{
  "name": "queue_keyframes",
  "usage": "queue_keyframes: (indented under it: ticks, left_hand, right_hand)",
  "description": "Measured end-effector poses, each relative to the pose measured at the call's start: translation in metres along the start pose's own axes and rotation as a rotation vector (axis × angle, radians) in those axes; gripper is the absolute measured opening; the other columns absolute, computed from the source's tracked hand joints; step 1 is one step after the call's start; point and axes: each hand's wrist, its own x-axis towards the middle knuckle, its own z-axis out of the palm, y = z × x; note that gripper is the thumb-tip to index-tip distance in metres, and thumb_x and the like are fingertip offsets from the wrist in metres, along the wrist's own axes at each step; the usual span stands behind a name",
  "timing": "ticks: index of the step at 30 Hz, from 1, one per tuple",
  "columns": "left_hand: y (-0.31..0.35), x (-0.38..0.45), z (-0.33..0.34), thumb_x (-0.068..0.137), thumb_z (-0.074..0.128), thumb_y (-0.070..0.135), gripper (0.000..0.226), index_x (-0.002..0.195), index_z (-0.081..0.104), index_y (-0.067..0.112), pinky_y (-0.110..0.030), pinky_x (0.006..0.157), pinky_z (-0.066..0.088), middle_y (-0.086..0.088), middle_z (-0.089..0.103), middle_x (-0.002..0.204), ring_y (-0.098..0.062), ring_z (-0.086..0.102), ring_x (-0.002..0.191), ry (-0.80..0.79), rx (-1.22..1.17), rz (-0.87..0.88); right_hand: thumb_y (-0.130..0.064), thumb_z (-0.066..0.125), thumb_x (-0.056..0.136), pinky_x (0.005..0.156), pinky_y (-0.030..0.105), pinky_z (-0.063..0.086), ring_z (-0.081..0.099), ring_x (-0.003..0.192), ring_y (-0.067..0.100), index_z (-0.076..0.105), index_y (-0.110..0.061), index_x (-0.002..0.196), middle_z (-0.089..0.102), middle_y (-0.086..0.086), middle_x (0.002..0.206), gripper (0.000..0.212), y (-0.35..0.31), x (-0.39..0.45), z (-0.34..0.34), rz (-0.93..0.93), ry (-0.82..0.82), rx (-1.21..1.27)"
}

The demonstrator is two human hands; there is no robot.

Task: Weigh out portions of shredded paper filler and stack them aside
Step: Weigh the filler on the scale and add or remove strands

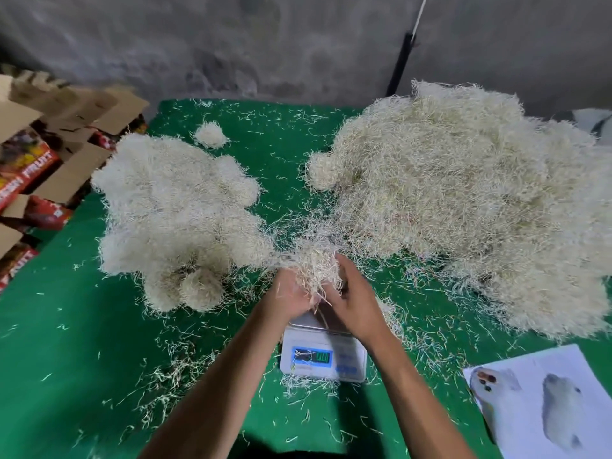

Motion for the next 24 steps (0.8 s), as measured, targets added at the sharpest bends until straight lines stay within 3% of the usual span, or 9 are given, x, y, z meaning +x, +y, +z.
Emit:
queue_keyframes:
  ticks: [3, 5, 8, 10, 12, 14, 17, 21, 24]
  left_hand:
    - [-0.015, 0.002, -0.003, 0.106, 0.043, 0.017, 0.03, 0.13, 0.049, 0.0, -0.048, 0.096, 0.049, -0.022, 0.055, 0.136, -0.032, 0.056, 0.123, -0.164, -0.373, -0.077]
    - [-0.024, 0.0, -0.007, 0.108, 0.041, 0.017, 0.021, 0.121, 0.053, 0.007, -0.046, 0.098, 0.053, -0.02, 0.05, 0.14, -0.034, 0.058, 0.122, -0.221, -0.383, -0.039]
    - [-0.034, 0.006, -0.012, 0.101, 0.052, 0.001, 0.034, 0.125, 0.049, 0.026, -0.026, 0.063, 0.062, -0.012, 0.063, 0.121, -0.024, 0.069, 0.091, -0.041, -0.167, 0.088]
    - [-0.041, 0.014, -0.016, 0.091, 0.059, -0.015, 0.058, 0.14, 0.05, 0.016, -0.037, 0.071, 0.064, -0.007, 0.063, 0.12, -0.026, 0.071, 0.09, 0.067, -0.071, 0.126]
    - [-0.053, 0.019, -0.024, 0.089, 0.063, -0.012, 0.055, 0.138, 0.056, 0.012, -0.041, 0.076, 0.06, -0.004, 0.067, 0.117, -0.019, 0.065, 0.082, 0.15, 0.142, 0.171]
    - [-0.066, 0.018, -0.039, 0.092, 0.061, -0.001, 0.046, 0.135, 0.06, 0.015, -0.034, 0.065, 0.054, -0.003, 0.069, 0.114, -0.018, 0.059, 0.074, 0.211, 0.206, 0.257]
    - [-0.071, 0.015, -0.054, 0.102, 0.05, 0.013, 0.034, 0.136, 0.058, 0.01, -0.043, 0.077, 0.061, -0.008, 0.068, 0.119, -0.021, 0.066, 0.094, 0.288, -0.01, 0.29]
    - [-0.073, 0.014, -0.062, 0.112, 0.031, 0.029, 0.042, 0.146, 0.042, 0.007, -0.04, 0.096, 0.054, -0.017, 0.047, 0.151, -0.029, 0.055, 0.129, 0.155, -0.406, 0.085]
    - [-0.076, 0.01, -0.062, 0.108, 0.019, 0.053, 0.065, 0.156, 0.031, 0.011, -0.049, 0.121, 0.025, -0.017, 0.032, 0.161, -0.031, 0.034, 0.148, 0.045, -0.708, -0.012]
  right_hand:
    - [-0.031, 0.067, 0.099, 0.076, 0.018, 0.046, 0.051, 0.076, -0.001, 0.036, -0.026, 0.156, 0.064, -0.005, 0.109, 0.065, 0.004, 0.002, 0.001, 0.062, 0.091, 0.08]
    - [-0.03, 0.068, 0.096, 0.065, 0.022, 0.047, 0.047, 0.064, -0.001, 0.035, -0.031, 0.154, 0.06, -0.011, 0.093, 0.066, 0.01, 0.003, 0.004, 0.097, 0.14, 0.088]
    - [-0.026, 0.063, 0.099, 0.095, 0.047, 0.056, 0.06, 0.096, 0.017, 0.039, -0.023, 0.154, 0.067, 0.015, 0.124, 0.06, 0.025, 0.01, 0.006, 0.075, 0.055, -0.072]
    - [-0.02, 0.064, 0.097, 0.114, 0.047, 0.044, 0.057, 0.126, 0.028, 0.047, -0.018, 0.149, 0.059, 0.012, 0.141, 0.055, 0.038, 0.009, 0.008, 0.066, -0.073, -0.391]
    - [-0.007, 0.065, 0.088, 0.109, 0.04, 0.049, 0.058, 0.125, 0.03, 0.054, -0.015, 0.14, 0.058, 0.01, 0.141, 0.054, 0.049, 0.006, 0.009, 0.091, -0.093, -0.51]
    - [-0.001, 0.059, 0.089, 0.088, 0.036, 0.061, 0.069, 0.102, 0.02, 0.056, -0.016, 0.139, 0.065, 0.006, 0.13, 0.053, 0.055, 0.001, 0.006, 0.126, -0.014, -0.366]
    - [-0.02, 0.038, 0.106, 0.057, 0.018, 0.055, 0.065, 0.067, -0.001, 0.057, -0.018, 0.137, 0.068, -0.012, 0.108, 0.037, 0.058, -0.011, -0.001, 0.178, 0.17, 0.054]
    - [-0.024, 0.022, 0.111, 0.072, -0.001, 0.045, 0.062, 0.094, -0.019, 0.061, -0.024, 0.123, 0.063, -0.023, 0.115, 0.041, 0.045, -0.023, 0.004, 0.273, 0.352, 0.353]
    - [-0.027, 0.022, 0.114, 0.087, 0.014, 0.052, 0.065, 0.1, -0.003, 0.061, -0.016, 0.132, 0.067, -0.005, 0.122, 0.044, 0.045, -0.024, 0.015, 0.364, 0.366, 0.369]
